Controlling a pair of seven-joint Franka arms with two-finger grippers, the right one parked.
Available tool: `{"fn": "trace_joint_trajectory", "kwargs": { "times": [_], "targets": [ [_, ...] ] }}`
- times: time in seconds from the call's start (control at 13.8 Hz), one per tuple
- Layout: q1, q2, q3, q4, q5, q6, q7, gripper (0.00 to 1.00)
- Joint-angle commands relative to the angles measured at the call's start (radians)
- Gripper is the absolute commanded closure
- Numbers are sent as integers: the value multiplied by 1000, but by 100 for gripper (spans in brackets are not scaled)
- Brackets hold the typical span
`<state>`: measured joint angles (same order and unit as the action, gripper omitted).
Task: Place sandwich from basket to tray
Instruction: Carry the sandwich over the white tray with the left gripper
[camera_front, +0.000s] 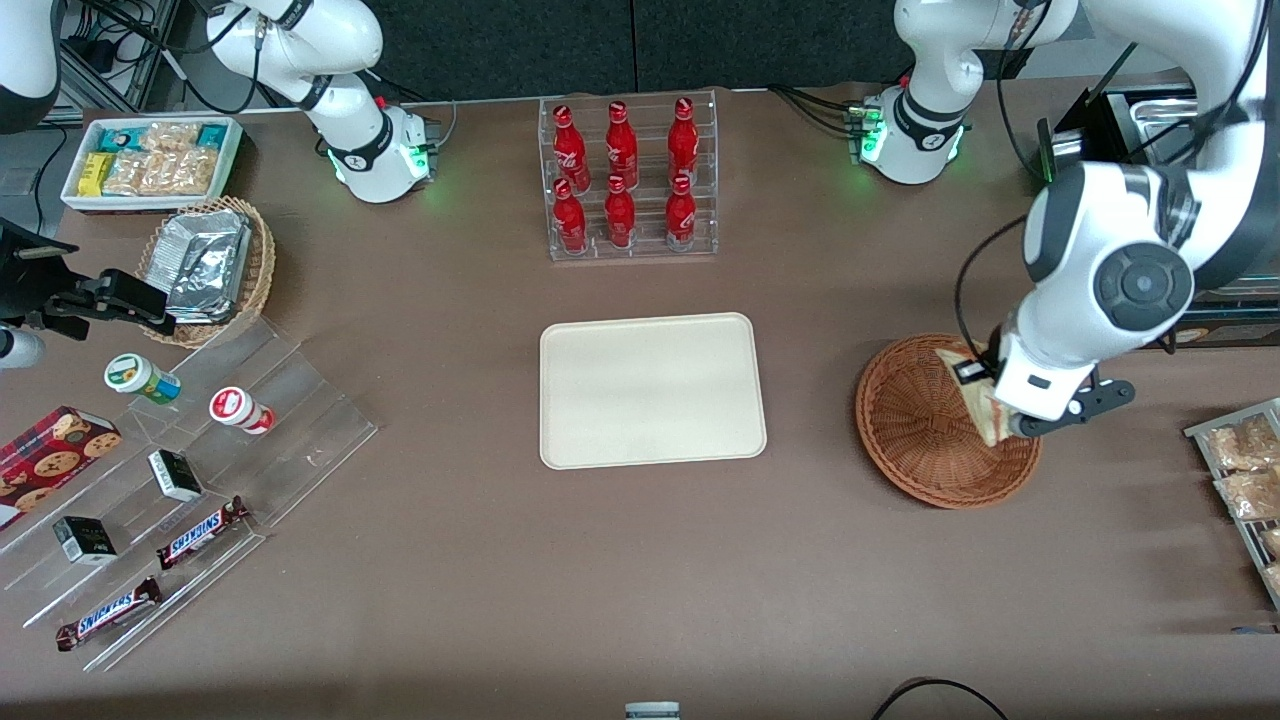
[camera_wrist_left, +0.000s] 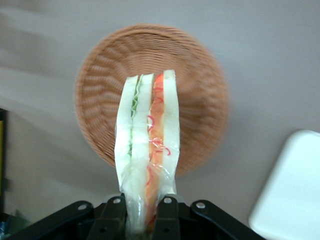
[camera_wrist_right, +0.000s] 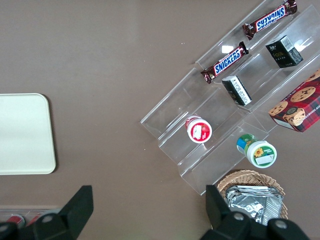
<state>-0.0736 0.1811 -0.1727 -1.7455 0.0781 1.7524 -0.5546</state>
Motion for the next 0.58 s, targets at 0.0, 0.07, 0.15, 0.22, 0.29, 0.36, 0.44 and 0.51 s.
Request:
{"fn": "trace_joint_trajectory", "kwargs": {
  "times": [0.0, 0.07, 0.15, 0.22, 0.29, 0.36, 0.44, 0.51],
  "targets": [
    [-5, 38, -72, 95, -82, -34, -10, 100],
    [-8, 52, -117, 121, -84, -36, -14, 100],
    [-11, 66, -149, 138, -83, -34, -33, 100],
    [-15, 83, -178, 149, -81, -27, -56, 100],
    [-43, 103, -201, 159, -75, -2, -85, 100],
    [-84, 122, -203, 161, -70, 31, -128, 100],
    [-133, 145, -202, 161, -64, 65, -167, 100],
    [-184, 173, -200, 162, -60, 106, -212, 100]
  ]
}}
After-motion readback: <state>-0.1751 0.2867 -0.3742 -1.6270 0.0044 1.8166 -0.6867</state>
